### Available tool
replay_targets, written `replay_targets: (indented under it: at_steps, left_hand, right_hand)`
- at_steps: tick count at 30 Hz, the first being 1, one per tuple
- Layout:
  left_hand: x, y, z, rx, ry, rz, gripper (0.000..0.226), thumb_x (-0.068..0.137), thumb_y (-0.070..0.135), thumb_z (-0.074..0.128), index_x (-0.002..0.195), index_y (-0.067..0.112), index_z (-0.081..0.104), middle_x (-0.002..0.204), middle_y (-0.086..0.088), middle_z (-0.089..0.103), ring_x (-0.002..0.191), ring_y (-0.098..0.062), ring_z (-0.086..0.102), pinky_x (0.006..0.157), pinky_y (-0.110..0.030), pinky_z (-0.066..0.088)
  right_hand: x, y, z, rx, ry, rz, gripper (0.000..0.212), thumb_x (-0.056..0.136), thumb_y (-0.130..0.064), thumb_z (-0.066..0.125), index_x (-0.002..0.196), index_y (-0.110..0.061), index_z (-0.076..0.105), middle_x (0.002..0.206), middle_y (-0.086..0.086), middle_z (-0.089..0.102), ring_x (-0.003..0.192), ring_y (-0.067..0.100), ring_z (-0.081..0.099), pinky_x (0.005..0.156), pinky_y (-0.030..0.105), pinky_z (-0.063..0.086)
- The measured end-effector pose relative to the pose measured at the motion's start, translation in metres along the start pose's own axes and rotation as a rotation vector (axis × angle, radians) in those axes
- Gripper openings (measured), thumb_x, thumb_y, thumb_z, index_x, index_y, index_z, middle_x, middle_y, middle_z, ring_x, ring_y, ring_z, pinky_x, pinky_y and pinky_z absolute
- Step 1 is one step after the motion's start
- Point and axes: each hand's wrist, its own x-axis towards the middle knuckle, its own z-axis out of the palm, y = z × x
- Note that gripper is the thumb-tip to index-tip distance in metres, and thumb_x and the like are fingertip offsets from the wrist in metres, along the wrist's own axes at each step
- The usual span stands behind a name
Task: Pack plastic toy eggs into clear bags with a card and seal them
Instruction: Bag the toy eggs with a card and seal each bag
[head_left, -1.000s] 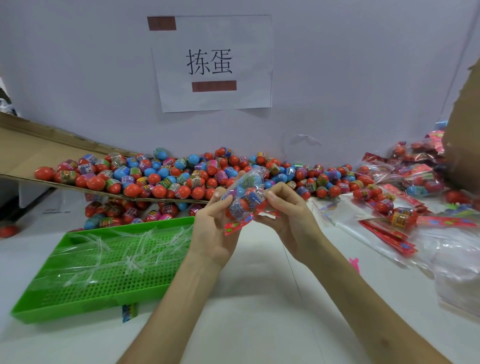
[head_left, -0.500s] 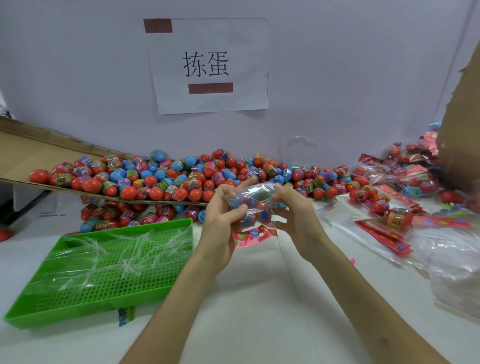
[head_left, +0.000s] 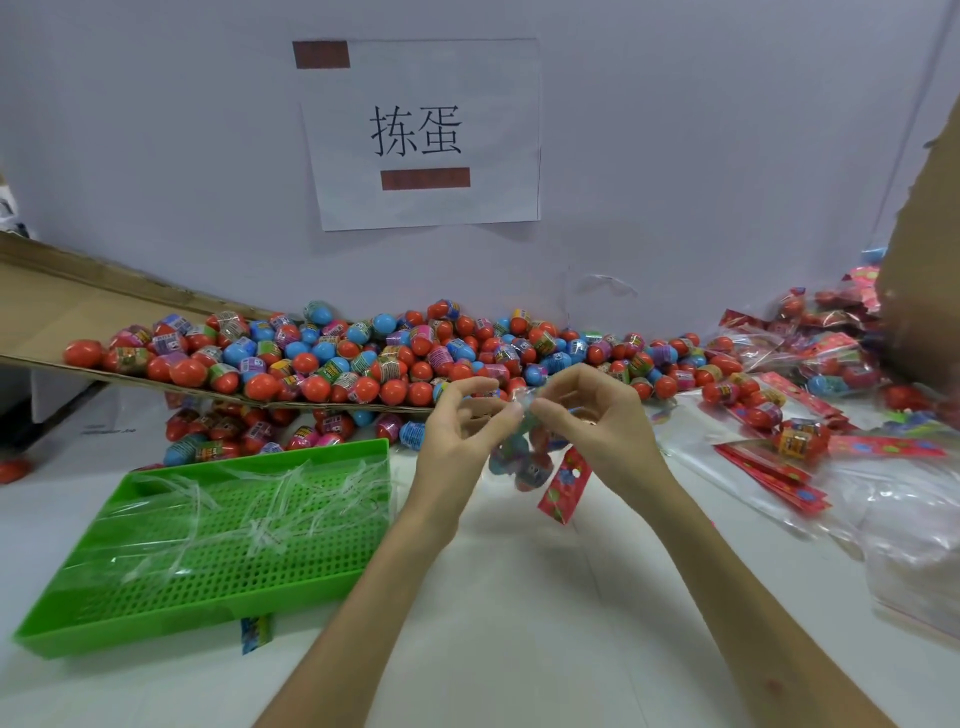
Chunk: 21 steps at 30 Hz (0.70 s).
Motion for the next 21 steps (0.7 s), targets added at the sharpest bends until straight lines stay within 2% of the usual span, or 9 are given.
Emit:
replay_targets:
  at_steps: [3,4,7,9,12,15,21]
  left_hand:
    - [0.001,-0.001,0.001,0.061,0.0,0.033,0.01,0.095,0.032,0.073,0.105,0.031,0.075,0.1,0.005,0.077,0.095,-0.009,0.072,0.075,-0.024,0.057]
    - [0.0,-0.002,0.001,0.067,0.003,0.042,0.007,0.097,0.029,0.071,0.098,0.031,0.077,0.094,0.006,0.077,0.089,-0.007,0.072,0.073,-0.023,0.058]
    - [0.001,0.0,0.001,0.036,0.061,0.024,0.009,0.098,0.029,0.068,0.095,0.031,0.077,0.09,0.005,0.077,0.087,-0.012,0.072,0.07,-0.025,0.057]
    - [0.001,0.001,0.001,0.0,0.078,0.027,0.011,0.1,0.027,0.066,0.099,0.028,0.077,0.097,-0.001,0.077,0.091,-0.019,0.072,0.069,-0.027,0.057]
    - [0.001,0.0,0.0,0.018,0.104,0.066,0.012,0.102,0.022,0.063,0.101,0.024,0.075,0.099,-0.005,0.076,0.086,-0.013,0.07,0.065,-0.021,0.054]
    - [0.0,-0.001,0.001,0.014,0.111,0.072,0.012,0.104,0.02,0.06,0.102,0.021,0.072,0.098,-0.007,0.076,0.08,-0.011,0.069,0.06,-0.019,0.053]
    - [0.003,-0.004,0.003,-0.003,0.111,0.106,0.014,0.104,0.016,0.059,0.103,0.02,0.071,0.099,-0.006,0.076,0.087,-0.016,0.07,0.067,-0.022,0.055]
  right_hand:
    - [-0.001,0.0,-0.003,-0.035,-0.114,-0.026,0.005,0.09,-0.019,0.076,0.089,-0.022,0.072,0.083,-0.014,0.07,0.084,0.011,0.069,0.08,0.026,0.06]
    - [-0.001,0.0,-0.003,-0.009,-0.135,-0.007,0.003,0.092,-0.017,0.074,0.091,-0.02,0.072,0.085,-0.012,0.071,0.086,0.012,0.07,0.082,0.028,0.06]
    - [0.002,-0.001,-0.007,0.084,-0.137,0.078,0.012,0.098,-0.01,0.064,0.095,-0.018,0.072,0.09,-0.006,0.074,0.093,0.014,0.072,0.085,0.028,0.06]
    - [0.002,-0.001,-0.01,-0.007,-0.123,0.078,0.017,0.098,-0.01,0.064,0.092,-0.024,0.072,0.092,-0.007,0.073,0.093,0.013,0.07,0.083,0.025,0.058]
    - [0.001,-0.001,-0.012,-0.131,-0.135,0.043,0.019,0.095,-0.015,0.07,0.087,-0.032,0.071,0.09,-0.014,0.07,0.091,0.007,0.068,0.077,0.018,0.056]
    - [0.0,-0.002,-0.012,-0.12,-0.086,0.006,0.018,0.092,-0.014,0.073,0.085,-0.03,0.072,0.086,-0.014,0.071,0.087,0.006,0.068,0.076,0.017,0.056]
    - [0.0,-0.001,-0.006,-0.12,0.04,-0.006,0.013,0.092,-0.015,0.074,0.085,-0.026,0.072,0.084,-0.01,0.07,0.086,0.006,0.066,0.072,0.012,0.054]
